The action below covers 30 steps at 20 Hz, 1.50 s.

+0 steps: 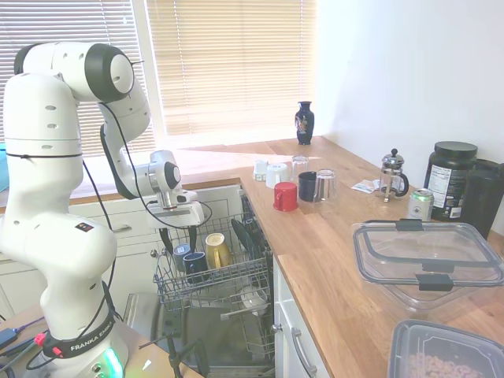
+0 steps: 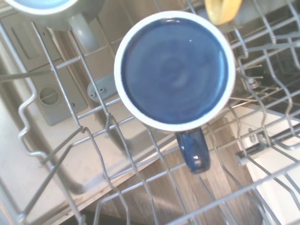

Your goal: Move a mug from dishwasher to table

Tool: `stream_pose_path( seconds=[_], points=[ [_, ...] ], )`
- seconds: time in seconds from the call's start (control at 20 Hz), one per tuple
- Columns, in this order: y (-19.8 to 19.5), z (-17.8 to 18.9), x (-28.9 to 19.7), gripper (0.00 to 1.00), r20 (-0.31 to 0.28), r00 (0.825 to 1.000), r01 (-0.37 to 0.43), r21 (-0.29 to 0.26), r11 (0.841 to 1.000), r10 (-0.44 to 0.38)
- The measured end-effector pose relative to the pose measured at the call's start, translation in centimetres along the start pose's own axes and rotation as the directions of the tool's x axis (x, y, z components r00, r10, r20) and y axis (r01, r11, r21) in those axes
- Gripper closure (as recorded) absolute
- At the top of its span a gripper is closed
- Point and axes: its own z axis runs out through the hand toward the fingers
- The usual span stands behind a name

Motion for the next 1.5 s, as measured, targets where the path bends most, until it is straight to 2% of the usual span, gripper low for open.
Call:
stream_pose_path(
  seconds=[0.35, 1.15, 1.2, 1.5],
  points=[
    [0.0, 5.7, -0.2, 0.00, 0.043, 0.998, 0.037, -0.048, 0.998, -0.035],
    [-4.0, 11.4, 1.2, 0.00, 0.092, 0.991, 0.103, -0.116, 0.988, -0.092],
    [-4.2, 11.5, 1.3, 1.00, 0.094, 0.991, 0.101, -0.116, 0.988, -0.090],
    [-5.0, 10.9, 2.2, 1.00, 0.098, 0.992, 0.087, -0.100, 0.991, -0.077]
  ],
)
